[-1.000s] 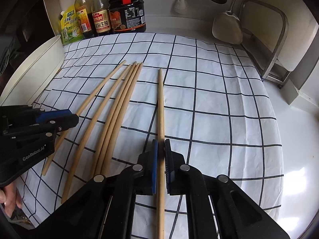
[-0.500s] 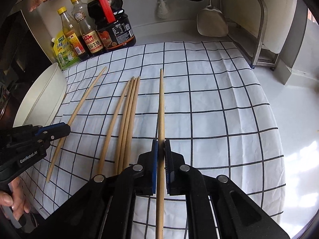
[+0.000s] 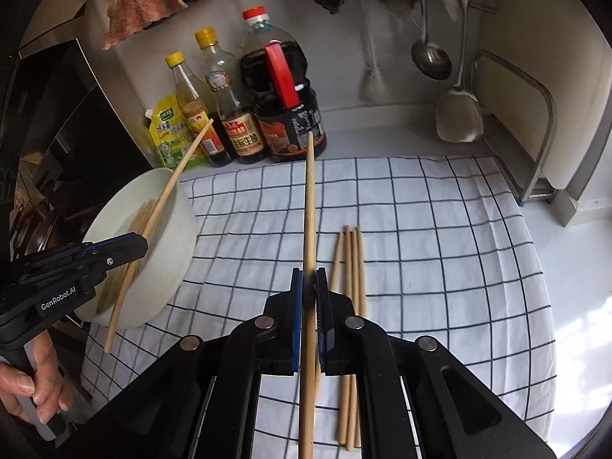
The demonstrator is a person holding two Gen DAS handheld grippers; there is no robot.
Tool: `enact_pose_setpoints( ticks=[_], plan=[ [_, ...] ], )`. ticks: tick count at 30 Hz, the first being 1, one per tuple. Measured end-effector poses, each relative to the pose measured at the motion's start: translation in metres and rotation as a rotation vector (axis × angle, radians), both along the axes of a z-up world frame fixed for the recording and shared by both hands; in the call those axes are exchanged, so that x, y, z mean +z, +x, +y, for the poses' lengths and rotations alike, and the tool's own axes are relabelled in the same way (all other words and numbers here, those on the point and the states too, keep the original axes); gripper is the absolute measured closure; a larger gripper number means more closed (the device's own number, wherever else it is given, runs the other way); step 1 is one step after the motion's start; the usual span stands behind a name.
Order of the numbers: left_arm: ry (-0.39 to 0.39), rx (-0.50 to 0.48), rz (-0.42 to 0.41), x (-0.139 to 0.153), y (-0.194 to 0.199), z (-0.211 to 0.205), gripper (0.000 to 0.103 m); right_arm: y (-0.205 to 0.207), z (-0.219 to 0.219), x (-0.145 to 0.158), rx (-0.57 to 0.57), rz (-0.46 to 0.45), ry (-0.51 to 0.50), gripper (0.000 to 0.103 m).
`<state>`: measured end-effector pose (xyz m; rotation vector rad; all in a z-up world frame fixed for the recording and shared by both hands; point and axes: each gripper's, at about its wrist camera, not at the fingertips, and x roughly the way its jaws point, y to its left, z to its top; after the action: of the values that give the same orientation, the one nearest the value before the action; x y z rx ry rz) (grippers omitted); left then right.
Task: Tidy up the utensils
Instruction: 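Carry the held chopstick over the white bowl with the left tool while the right tool carries its own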
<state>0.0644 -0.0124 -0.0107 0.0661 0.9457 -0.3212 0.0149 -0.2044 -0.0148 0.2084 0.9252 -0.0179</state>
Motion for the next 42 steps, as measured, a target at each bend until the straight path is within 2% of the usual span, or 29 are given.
enact_pose_setpoints(
  ticks=[5,10,15,21,30,39,41,42],
  plan=[
    [-0.024,0.038,-0.043,0.020,0.009,0.042,0.096,0.028,0.039,0.014,0.052,-0.025,0.000,0.096],
    [-0.035,0.091,-0.059,0.026,0.017,0.089,0.096,0.058,0.083,0.018,0.117,-0.026,0.018,0.097],
    [-0.031,0.147,-0.049,0.021,0.026,0.137,0.096,0.087,0.133,0.013,0.193,-0.025,0.024,0.097],
    [-0.033,0.209,0.005,0.002,0.044,0.184,0.096,0.119,0.187,-0.008,0.274,0.032,0.030,0.097],
    [-0.028,0.223,0.093,-0.033,0.063,0.213,0.096,0.156,0.234,-0.044,0.318,0.137,0.032,0.097],
    [-0.015,0.212,0.185,-0.062,0.069,0.214,0.095,0.164,0.240,-0.071,0.304,0.203,0.011,0.096],
    [-0.015,0.220,0.189,-0.063,0.067,0.216,0.084,0.163,0.236,-0.069,0.287,0.187,0.008,0.094],
    [-0.014,0.227,0.185,-0.062,0.066,0.218,0.068,0.162,0.235,-0.067,0.282,0.175,0.003,0.092]
  ],
)
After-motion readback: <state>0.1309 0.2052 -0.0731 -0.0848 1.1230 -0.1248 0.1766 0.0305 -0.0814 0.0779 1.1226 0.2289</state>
